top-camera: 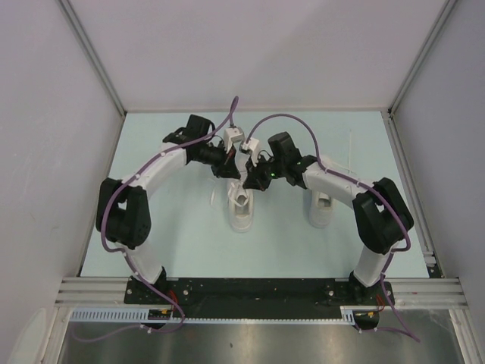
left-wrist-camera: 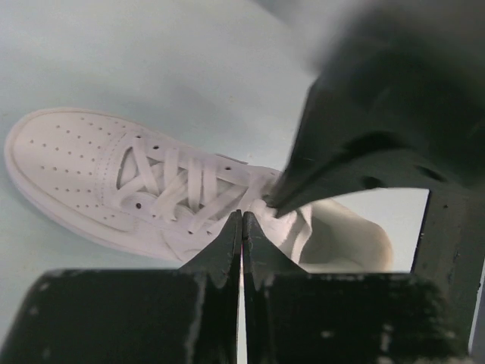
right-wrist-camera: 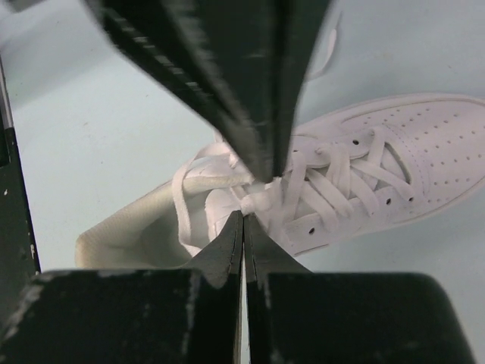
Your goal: Tie the shoes
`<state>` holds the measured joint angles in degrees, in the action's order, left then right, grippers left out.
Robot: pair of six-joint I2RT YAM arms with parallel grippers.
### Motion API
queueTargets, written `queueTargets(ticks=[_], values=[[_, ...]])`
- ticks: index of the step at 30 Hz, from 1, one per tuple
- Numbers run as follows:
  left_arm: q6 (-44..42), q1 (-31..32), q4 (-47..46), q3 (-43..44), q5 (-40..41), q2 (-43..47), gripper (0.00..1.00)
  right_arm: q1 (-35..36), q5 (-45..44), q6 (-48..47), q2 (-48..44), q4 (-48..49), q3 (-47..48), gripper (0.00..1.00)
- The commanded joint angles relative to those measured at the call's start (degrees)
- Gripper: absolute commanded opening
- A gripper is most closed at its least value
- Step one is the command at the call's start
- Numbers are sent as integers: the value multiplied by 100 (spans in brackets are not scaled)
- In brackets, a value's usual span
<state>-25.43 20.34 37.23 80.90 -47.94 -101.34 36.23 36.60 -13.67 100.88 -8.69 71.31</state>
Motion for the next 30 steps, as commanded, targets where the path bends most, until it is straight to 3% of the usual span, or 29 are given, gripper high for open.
queueTargets(ticks=[1, 22, 24, 30], values=[[327, -3, -427, -180, -330, 545, 0, -46, -65, 277, 81, 254, 15, 0], [927, -118, -1183, -1094, -286, 1028, 1, 148, 49, 471, 213, 377, 15, 0], [865, -179, -1227, -1094, -137, 1055, 15, 122, 93, 471, 169, 298, -3, 0], [460, -241, -1139, -927, -84, 818, 30, 7, 216, 523, 169, 254, -3, 0]])
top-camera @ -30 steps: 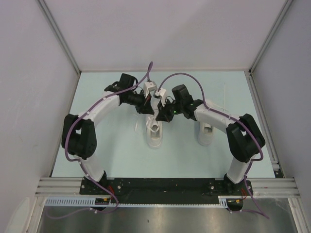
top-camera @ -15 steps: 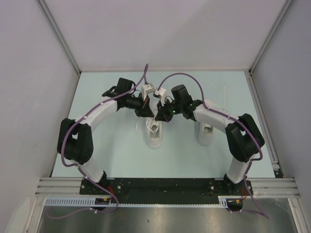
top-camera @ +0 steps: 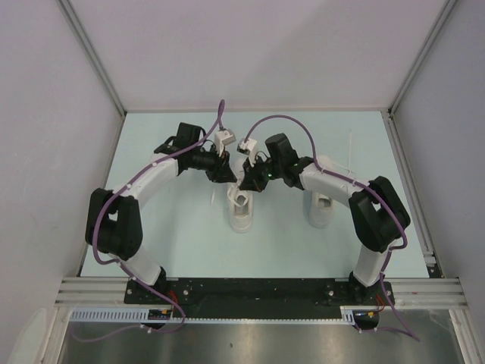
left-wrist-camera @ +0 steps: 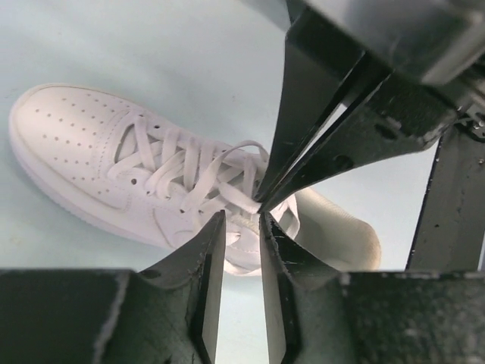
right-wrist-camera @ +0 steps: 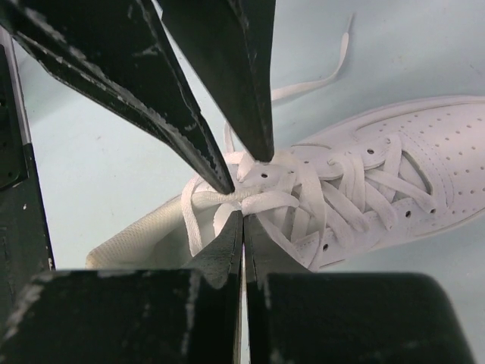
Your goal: Tie the shoes
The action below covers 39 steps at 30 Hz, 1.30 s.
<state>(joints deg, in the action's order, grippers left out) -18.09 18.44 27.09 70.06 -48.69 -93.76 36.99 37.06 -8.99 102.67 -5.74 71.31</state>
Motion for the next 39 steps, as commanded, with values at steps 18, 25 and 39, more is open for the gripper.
queueTargets(ticks=[18, 25, 39], values=[[165, -59, -529, 447, 132, -749, 41, -280, 680, 275, -98, 81, -143, 0], [200, -51, -460, 534, 18, -855, 22, -272, 671, 240, -72, 187, -143, 1], [719, -139, -635, 412, -255, -231, 0, -149, 618, 530, -133, 969, -135, 2]])
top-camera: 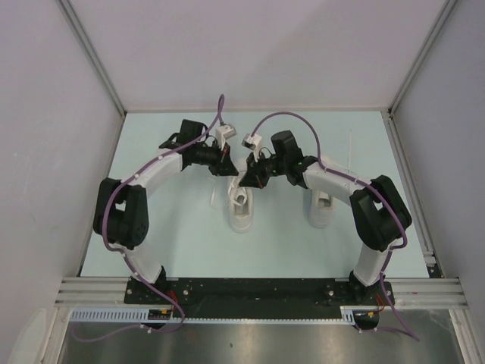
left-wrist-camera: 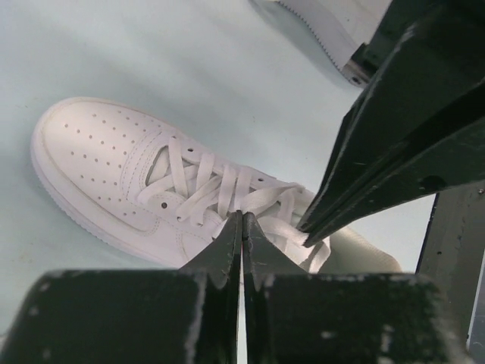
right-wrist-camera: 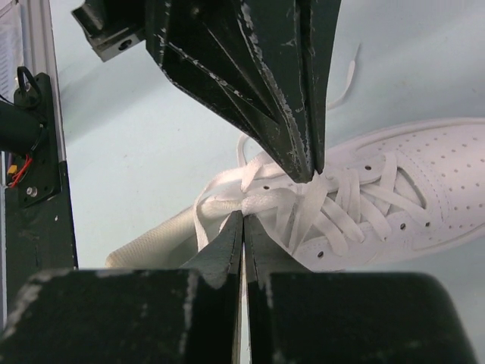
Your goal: Tie the shoes
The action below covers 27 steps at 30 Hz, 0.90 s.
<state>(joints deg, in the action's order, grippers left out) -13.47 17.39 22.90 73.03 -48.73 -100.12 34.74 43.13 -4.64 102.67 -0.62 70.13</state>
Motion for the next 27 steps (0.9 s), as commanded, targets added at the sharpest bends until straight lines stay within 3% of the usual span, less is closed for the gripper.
queueTargets(ticks=[1, 17, 27], values=[[275, -42, -233, 106, -242, 423, 0, 94, -15, 95, -107, 484, -17, 3], [407, -51, -215, -272, -356, 765, 0, 165, -1184, -37, 148, 327, -17, 7], [293, -25, -40, -676, -392, 924, 1, 200, -1194, 227, -186, 186, -25, 20]])
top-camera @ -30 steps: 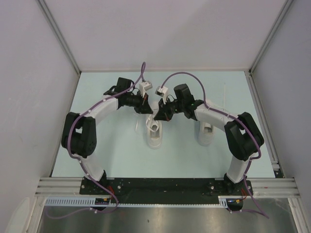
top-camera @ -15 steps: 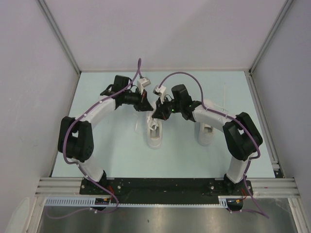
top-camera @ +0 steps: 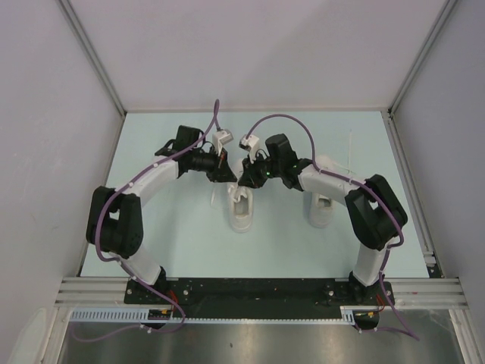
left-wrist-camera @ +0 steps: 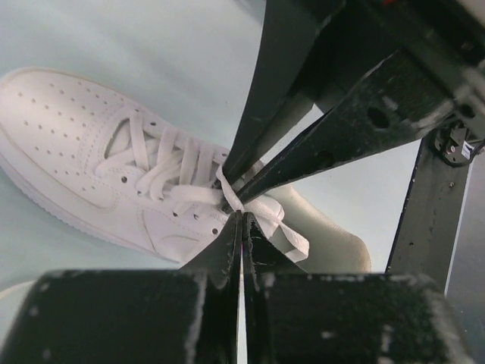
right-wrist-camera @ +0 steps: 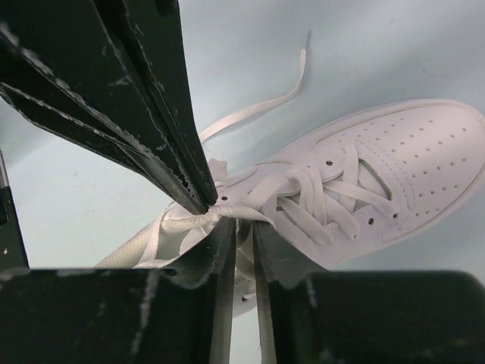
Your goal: Tie the shoes
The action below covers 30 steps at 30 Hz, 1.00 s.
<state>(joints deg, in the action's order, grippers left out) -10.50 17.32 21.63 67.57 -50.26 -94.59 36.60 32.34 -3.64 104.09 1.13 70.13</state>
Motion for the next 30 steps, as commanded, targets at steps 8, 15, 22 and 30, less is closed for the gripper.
queueTargets(ticks=[8, 15, 22, 30], values=[[-154, 17, 70, -323, -151, 397, 0, 32, 211, 136, -688, -665, -17, 31], [-215, 78, 17, -306, -177, 336, 0, -197, 730, 520, -1040, -1097, -8, 35], [-443, 140, 78, -315, -204, 327, 0, -417, 528, 970, -909, -719, 62, 39], [-804, 245, 333, -306, -186, 353, 0, -338, 273, 927, -171, -771, 677, 39]])
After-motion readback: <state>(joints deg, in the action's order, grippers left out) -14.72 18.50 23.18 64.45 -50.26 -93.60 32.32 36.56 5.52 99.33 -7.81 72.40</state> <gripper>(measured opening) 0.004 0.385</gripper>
